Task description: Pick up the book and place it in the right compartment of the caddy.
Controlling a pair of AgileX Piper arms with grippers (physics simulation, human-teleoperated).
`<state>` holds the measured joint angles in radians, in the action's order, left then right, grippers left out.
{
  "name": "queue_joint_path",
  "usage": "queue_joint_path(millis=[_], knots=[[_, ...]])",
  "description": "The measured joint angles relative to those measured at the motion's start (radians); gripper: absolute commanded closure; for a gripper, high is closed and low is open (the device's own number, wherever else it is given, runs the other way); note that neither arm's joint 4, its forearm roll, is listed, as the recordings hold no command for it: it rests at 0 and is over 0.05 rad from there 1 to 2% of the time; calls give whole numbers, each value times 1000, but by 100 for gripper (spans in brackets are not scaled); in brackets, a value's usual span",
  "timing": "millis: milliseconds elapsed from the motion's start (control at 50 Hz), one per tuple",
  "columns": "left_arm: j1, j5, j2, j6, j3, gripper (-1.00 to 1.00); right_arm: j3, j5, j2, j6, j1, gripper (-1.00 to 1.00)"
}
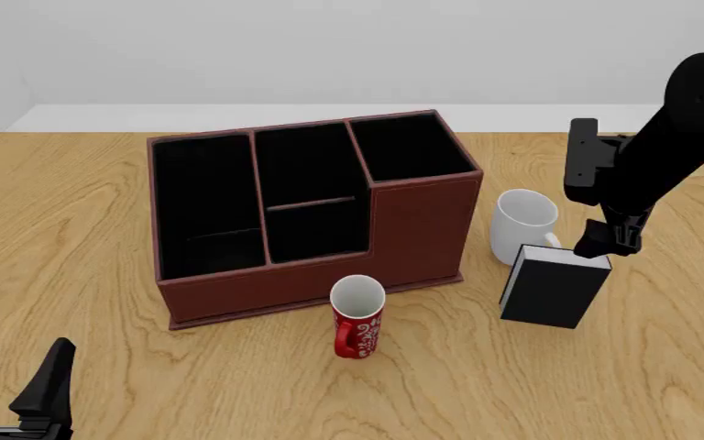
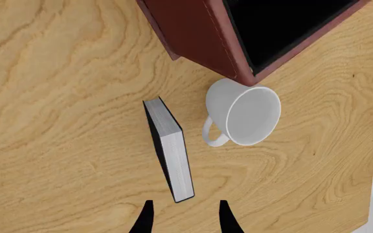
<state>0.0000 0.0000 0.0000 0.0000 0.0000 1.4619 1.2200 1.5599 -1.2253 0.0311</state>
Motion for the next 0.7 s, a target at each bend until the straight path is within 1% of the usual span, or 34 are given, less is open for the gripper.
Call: queue_joint_path(millis=[440,700], knots=[[0,0,0,0,0,-100,37,0,58,38,42,-100],[0,0,0,0,0,-100,24,0,80,54,47,-100]])
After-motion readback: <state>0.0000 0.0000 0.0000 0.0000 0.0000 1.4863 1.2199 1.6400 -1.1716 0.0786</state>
